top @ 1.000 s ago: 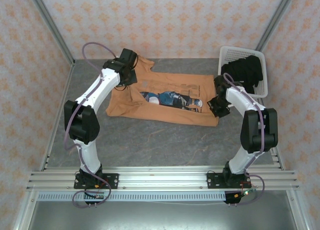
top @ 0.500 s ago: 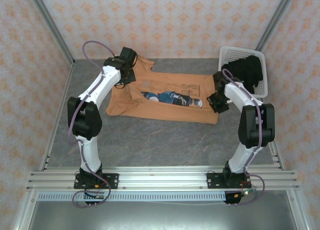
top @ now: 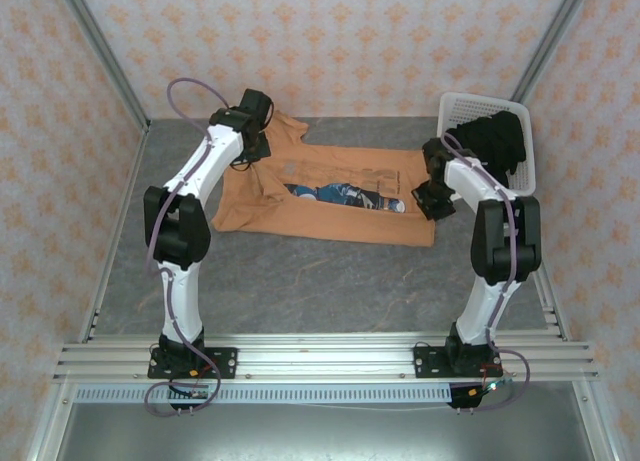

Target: Fold and stack the t-shirts

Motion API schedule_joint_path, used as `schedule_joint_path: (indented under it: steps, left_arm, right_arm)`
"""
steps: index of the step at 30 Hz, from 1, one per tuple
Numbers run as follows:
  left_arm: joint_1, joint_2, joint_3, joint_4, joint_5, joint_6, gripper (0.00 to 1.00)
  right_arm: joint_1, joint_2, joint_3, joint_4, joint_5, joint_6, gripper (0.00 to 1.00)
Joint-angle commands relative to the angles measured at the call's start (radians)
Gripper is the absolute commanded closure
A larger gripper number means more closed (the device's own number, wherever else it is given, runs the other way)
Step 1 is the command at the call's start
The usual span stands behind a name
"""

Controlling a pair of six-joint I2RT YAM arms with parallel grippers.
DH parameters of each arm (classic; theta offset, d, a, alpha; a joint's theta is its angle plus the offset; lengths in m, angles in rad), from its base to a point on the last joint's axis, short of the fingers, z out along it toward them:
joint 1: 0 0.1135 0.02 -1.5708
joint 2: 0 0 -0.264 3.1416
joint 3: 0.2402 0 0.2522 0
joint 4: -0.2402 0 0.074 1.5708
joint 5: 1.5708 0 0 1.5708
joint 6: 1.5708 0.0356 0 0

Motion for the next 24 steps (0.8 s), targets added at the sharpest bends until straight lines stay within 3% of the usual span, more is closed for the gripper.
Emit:
schedule_joint_path:
  steps: [1,2,3,6,8,13,17,21,24]
  left_arm:
    - [0.017,0.032,0.050,-0.024,-0.009,-0.010,1.00]
    - [0.019,0.039,0.060,-0.025,0.004,-0.012,1.00]
    - [0.021,0.044,0.071,-0.026,0.018,-0.014,0.94]
    - [0.026,0.035,0.083,-0.036,0.045,-0.023,0.54]
    - [0.030,0.000,0.063,-0.045,0.052,-0.032,0.42]
    - [0.079,-0.231,-0.255,0.015,0.122,-0.130,0.41]
    - [0.170,-0.382,-0.584,0.086,0.260,-0.224,0.41]
    - [0.232,-0.428,-0.782,0.192,0.373,-0.267,0.41]
    - [0.244,-0.420,-0.836,0.240,0.388,-0.273,0.41]
  right_arm:
    - [-0.010,0.025,0.048,0.014,0.054,-0.029,1.00]
    - [-0.010,0.031,0.059,0.013,0.050,-0.043,1.00]
    - [-0.012,0.036,0.072,0.003,0.050,-0.055,0.99]
    - [-0.013,0.026,0.091,-0.012,0.039,-0.098,0.68]
    - [-0.013,-0.006,0.083,-0.026,0.050,-0.126,0.57]
    - [-0.013,-0.155,-0.015,-0.048,0.058,-0.199,0.48]
    - [-0.013,-0.287,-0.174,-0.005,-0.024,-0.249,0.44]
    - [-0.013,-0.367,-0.329,0.072,-0.125,-0.279,0.41]
    - [-0.015,-0.368,-0.381,0.119,-0.176,-0.279,0.41]
